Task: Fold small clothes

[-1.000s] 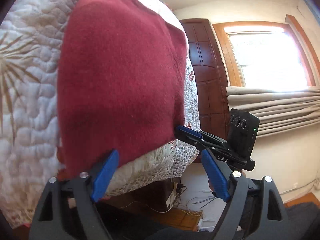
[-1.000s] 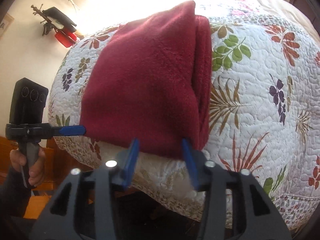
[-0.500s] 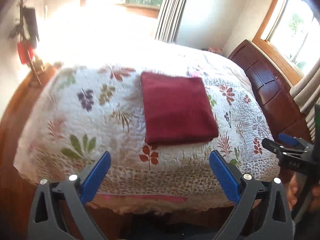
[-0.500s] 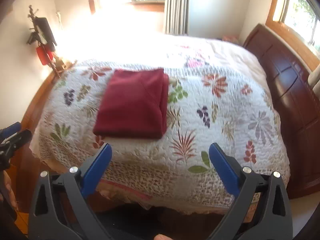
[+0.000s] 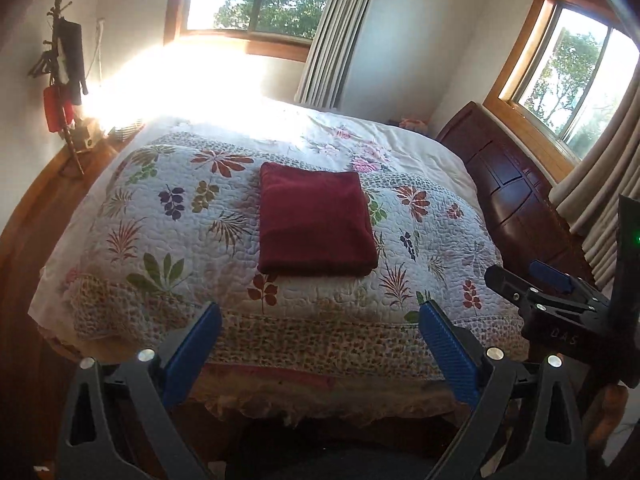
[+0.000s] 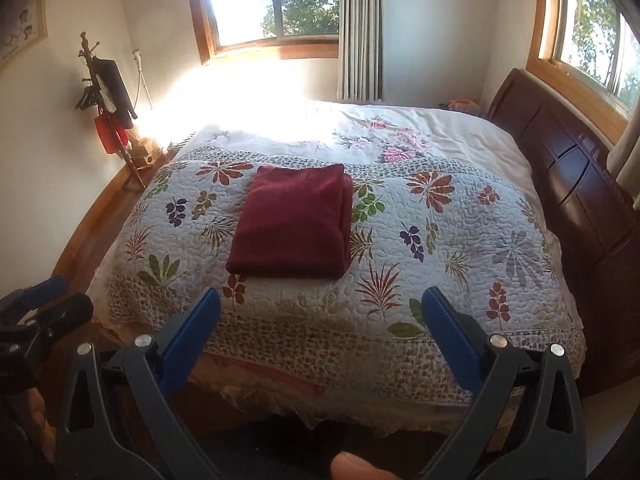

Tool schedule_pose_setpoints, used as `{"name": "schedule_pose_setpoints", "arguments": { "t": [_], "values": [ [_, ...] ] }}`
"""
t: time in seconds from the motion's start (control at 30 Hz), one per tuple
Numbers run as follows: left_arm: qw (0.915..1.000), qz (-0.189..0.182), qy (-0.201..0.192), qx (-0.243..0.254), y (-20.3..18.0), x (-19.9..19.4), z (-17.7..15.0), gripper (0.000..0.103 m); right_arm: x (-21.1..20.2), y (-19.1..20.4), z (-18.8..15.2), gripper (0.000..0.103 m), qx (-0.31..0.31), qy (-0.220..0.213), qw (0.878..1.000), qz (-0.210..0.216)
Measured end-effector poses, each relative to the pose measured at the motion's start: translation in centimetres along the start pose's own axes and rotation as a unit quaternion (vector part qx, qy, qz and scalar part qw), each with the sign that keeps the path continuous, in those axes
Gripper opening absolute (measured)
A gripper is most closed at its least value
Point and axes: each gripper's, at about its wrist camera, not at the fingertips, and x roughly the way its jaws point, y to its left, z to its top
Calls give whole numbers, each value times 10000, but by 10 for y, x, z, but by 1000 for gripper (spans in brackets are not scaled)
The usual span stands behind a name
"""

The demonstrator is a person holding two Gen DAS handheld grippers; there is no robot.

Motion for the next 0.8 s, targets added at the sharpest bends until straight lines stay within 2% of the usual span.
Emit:
{"name": "schedule_pose_setpoints", "arguments": {
  "t": [0.27, 0.8],
  "values": [
    [10000, -2, -61, 28, -4, -10, -7, 99, -10, 9, -12, 100, -97, -60, 9999, 11],
    [9998, -8, -160, 144, -9, -19, -9, 99, -19, 15, -12, 100, -135, -121, 9998, -82]
  ]
}}
